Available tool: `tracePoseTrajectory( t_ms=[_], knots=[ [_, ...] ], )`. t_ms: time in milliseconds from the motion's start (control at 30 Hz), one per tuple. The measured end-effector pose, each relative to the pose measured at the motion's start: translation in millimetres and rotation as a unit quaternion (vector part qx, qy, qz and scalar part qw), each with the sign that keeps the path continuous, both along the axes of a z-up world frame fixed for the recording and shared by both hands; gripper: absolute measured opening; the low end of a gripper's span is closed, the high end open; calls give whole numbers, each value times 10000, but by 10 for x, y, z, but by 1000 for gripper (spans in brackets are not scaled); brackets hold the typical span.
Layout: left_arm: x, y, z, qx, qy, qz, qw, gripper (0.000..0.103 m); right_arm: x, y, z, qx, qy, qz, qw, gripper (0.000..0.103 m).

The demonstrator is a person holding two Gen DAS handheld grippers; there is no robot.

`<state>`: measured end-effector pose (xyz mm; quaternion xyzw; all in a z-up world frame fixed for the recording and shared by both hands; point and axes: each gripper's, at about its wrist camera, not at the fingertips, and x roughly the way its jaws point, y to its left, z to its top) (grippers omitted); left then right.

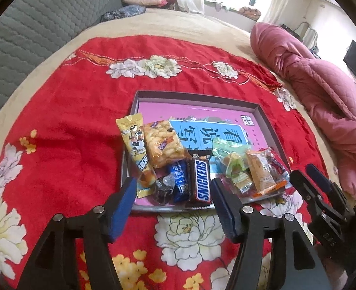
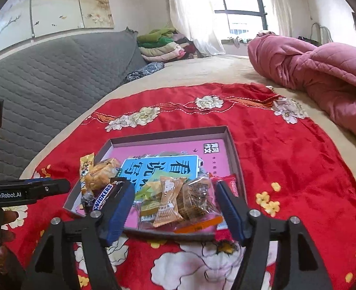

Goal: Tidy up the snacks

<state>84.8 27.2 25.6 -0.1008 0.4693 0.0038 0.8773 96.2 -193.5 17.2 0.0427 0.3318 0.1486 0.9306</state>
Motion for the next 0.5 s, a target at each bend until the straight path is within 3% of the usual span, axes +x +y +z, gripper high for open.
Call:
tracePoseTrajectory(
  t_ms=[133, 233, 400, 500],
  knots=[
    [-148, -59, 46, 187, -20, 53, 9998, 72, -184, -36, 108, 7, 75, -88, 9999, 87],
    [-271, -97, 60, 229, -25, 88, 9997, 72, -333, -42, 143, -89, 148, -132, 9998, 88],
    [-471, -180, 21, -23, 173, 0, 9998, 72, -525, -30, 144, -123, 420, -234, 9988, 92],
    [-564, -221, -8, 68, 244, -25, 9997, 72, -609, 5, 140, -247, 474, -302, 9981, 92]
  ],
)
